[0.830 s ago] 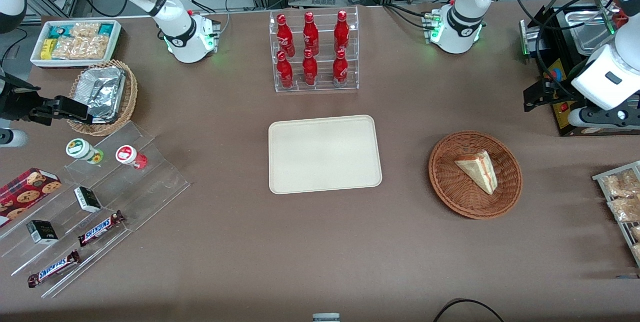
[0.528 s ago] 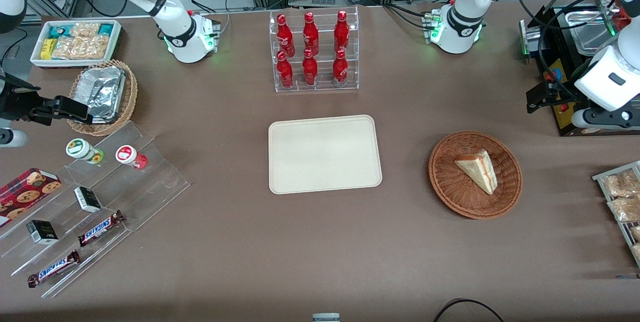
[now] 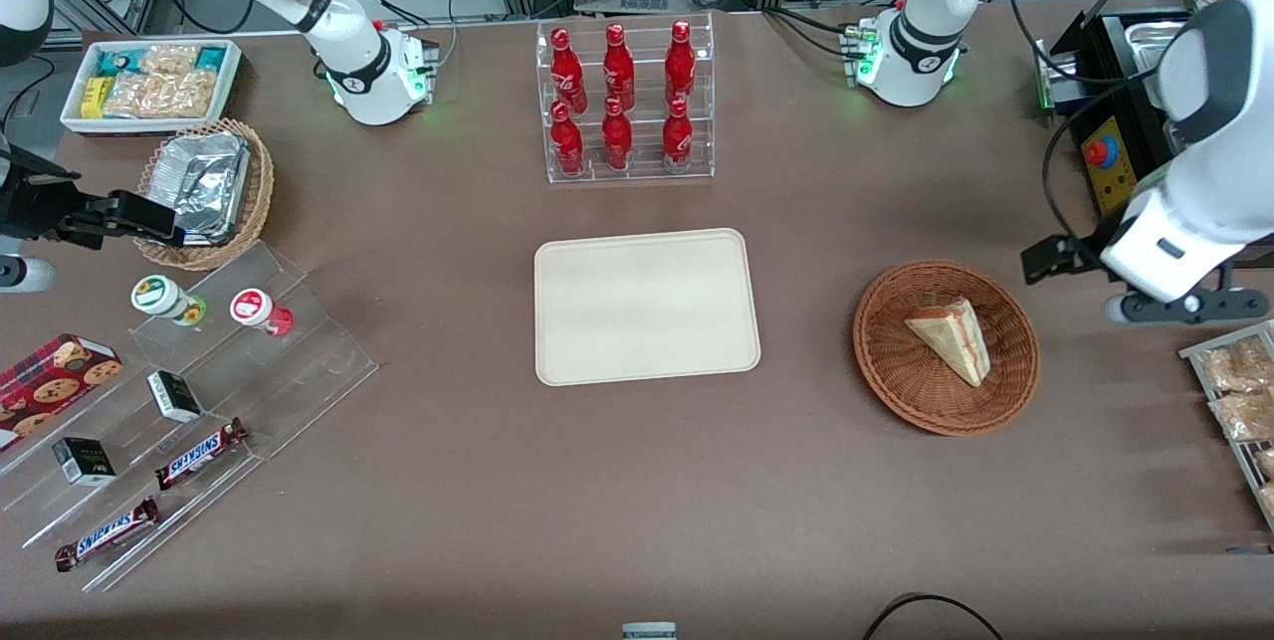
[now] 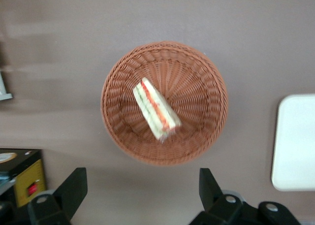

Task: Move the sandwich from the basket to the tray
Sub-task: 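Move the left gripper over the wicker basket toward the sandwich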

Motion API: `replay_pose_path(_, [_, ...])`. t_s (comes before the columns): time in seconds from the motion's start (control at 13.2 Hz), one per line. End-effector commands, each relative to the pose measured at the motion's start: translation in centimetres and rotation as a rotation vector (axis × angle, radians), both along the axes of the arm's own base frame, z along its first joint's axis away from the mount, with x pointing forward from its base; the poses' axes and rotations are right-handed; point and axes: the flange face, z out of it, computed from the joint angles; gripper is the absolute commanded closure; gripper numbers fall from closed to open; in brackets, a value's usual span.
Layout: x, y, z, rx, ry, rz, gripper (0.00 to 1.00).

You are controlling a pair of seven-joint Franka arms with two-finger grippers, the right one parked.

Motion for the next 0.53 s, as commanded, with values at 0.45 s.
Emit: replay_pose_path(0.45, [-4.0,-0.9,-14.4,0.009,-0.076,0.414,0.0])
